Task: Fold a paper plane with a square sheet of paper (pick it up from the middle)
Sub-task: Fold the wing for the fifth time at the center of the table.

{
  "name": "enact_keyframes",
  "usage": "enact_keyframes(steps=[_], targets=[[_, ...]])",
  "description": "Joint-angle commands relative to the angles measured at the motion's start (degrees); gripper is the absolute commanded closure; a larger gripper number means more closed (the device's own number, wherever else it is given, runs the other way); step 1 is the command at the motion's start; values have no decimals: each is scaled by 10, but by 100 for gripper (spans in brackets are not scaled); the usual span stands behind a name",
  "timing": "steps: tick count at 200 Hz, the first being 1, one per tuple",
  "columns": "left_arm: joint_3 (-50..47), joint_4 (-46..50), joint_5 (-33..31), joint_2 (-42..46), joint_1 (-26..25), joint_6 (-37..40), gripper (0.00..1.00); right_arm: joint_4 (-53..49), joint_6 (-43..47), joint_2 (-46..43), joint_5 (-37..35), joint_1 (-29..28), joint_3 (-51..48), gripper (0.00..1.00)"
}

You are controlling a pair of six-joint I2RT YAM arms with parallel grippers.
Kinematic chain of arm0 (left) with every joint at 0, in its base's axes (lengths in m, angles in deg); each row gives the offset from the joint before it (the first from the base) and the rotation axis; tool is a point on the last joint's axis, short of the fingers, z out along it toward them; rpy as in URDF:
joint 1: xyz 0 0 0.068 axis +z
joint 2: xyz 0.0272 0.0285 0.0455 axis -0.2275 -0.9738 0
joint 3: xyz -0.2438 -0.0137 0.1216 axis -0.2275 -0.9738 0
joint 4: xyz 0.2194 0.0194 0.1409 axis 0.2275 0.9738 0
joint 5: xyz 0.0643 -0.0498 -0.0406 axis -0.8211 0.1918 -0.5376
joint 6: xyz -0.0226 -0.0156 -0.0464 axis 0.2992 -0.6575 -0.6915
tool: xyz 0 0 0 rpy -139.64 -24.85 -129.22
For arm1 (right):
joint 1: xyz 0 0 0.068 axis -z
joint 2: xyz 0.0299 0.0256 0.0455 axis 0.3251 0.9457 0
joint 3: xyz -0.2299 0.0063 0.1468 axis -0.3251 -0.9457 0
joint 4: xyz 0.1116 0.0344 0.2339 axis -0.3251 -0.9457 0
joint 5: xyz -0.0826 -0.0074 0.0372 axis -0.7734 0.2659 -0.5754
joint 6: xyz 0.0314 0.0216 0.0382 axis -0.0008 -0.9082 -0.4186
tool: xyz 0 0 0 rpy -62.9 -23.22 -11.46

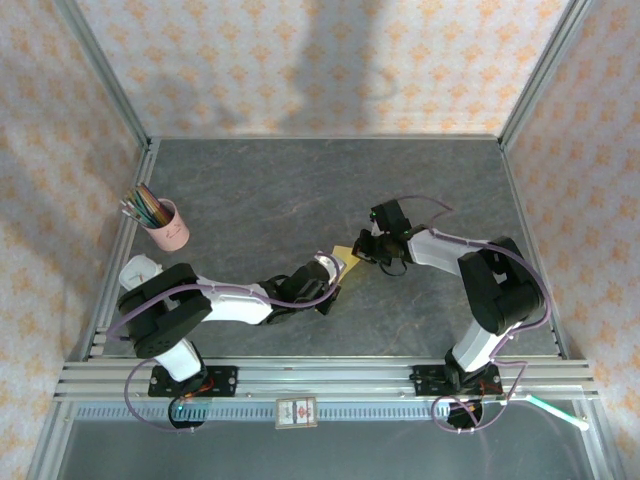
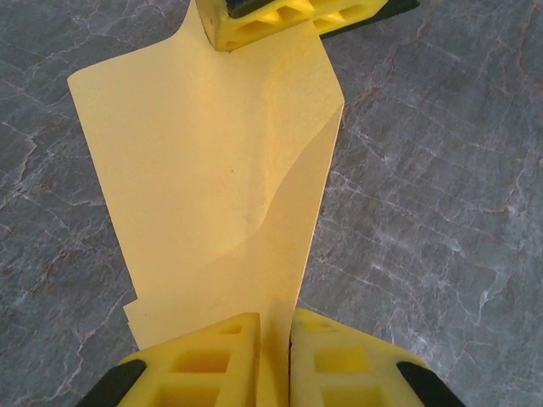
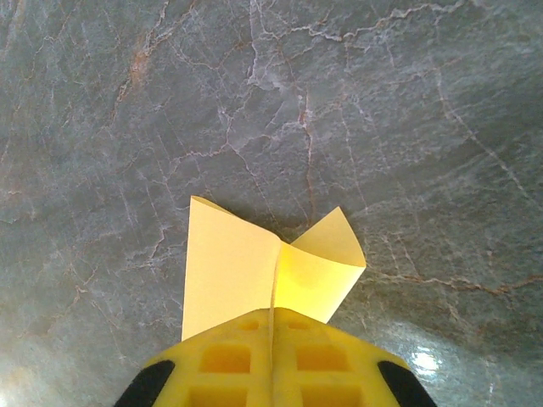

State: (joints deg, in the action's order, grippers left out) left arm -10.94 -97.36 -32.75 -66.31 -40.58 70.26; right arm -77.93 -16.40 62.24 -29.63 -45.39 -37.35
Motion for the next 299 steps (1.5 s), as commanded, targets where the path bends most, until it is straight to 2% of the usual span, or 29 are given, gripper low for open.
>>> enact_keyframes(steps=[1,52,98,121,184,248,299], targets=[[15,17,-19,-13,4,13,80,-5,-3,-3,2,3,17,100],[29,26,-26,-24,4,19,76,-7,-3,-4,5,3,17,100],[33,27,-26,-29,3,21,78,-5,-4,-5,7,3,15,100],[32,26,-24,-31,4,20,81,-3,-5,-5,8,3,13,100],[28,16,-7,-29,3,9,98,0,-3,-4,6,3,11,100],[-5,-43,44,-17,5,-42,100,-30,21,-29,-34,4,26,82],[-31,-87,89,-11,19,-86,100,-46,49,-76,-82,4,25,78]])
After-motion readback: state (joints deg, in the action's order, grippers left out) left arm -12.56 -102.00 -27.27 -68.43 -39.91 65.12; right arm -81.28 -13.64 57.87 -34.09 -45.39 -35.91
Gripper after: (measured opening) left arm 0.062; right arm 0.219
